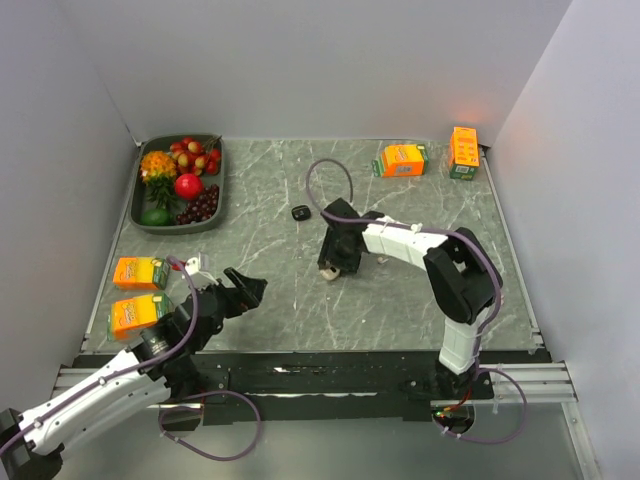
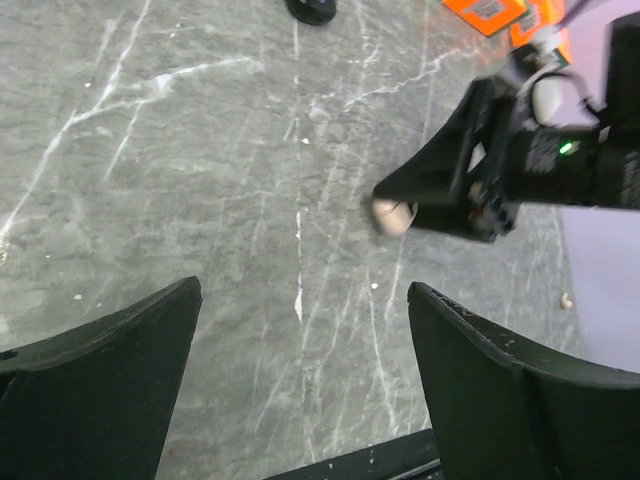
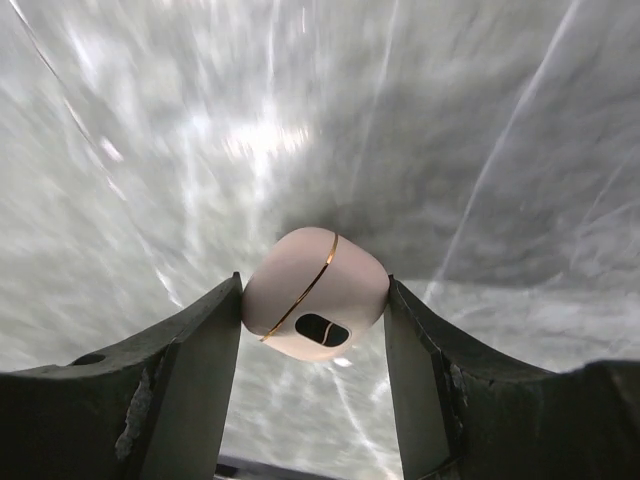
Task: Insert the wireless bluetooth earbuds into the charging case
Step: Adjust the charging case at the center of the board.
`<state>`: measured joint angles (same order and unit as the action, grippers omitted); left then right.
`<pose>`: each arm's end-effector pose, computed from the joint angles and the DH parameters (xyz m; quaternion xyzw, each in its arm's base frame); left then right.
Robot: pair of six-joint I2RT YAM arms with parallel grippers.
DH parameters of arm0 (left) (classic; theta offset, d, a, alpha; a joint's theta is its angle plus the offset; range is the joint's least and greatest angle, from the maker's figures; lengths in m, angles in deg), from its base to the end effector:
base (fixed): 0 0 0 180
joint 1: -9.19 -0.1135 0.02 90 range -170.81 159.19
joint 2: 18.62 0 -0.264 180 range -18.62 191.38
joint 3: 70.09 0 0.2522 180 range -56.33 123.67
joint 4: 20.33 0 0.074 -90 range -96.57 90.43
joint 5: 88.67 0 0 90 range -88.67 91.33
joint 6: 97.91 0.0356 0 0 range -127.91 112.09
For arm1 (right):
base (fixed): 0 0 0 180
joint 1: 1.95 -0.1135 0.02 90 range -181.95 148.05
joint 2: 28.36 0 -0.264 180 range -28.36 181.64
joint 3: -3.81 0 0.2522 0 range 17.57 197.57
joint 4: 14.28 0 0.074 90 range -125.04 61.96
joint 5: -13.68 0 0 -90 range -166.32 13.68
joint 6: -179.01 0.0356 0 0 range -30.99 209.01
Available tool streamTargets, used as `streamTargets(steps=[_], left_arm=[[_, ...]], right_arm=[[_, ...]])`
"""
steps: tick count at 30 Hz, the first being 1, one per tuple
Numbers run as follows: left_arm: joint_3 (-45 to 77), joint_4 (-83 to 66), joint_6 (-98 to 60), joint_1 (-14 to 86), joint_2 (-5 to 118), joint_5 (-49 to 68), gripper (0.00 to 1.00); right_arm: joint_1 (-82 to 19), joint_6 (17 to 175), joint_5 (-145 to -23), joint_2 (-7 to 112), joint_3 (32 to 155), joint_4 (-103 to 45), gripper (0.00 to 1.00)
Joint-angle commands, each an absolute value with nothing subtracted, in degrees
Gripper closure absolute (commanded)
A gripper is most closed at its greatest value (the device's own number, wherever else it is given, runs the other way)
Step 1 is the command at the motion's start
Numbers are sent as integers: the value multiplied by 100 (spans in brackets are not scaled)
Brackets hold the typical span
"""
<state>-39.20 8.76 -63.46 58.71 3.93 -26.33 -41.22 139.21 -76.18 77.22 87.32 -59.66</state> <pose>0.0933 -0.0839 0.2139 -0.1777 0.7908 -0.3183 0.4917 0.2839 0.2320 0.1718 0.0936 0.9762 0.1368 0.1397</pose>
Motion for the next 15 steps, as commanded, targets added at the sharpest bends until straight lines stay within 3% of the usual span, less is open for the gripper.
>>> streamTargets(steps=[1,2,5,8,15], left_arm=[[-3823,661,-6504,5876,590,-2882,10],[-3814,635,-6495,5876,634,-2882,10],[-3814,556,-6442,5876,678,-2864,10],[-3840,486,-6398,5876,705,-2864,9],[-3919,319,-6416,5876,872,-2794,9]], right_arm=[[-4010,14771,-7895,7947,9332,-5819,81],[-3975,14816,-7965,8009,9376,-5802,69],[-3966,14860,-8159,8220,9561,-5880,51],[-3966,14834,-8151,8291,9544,-5925,43],[-3948,14685,-8142,8264,9298,-5942,36]])
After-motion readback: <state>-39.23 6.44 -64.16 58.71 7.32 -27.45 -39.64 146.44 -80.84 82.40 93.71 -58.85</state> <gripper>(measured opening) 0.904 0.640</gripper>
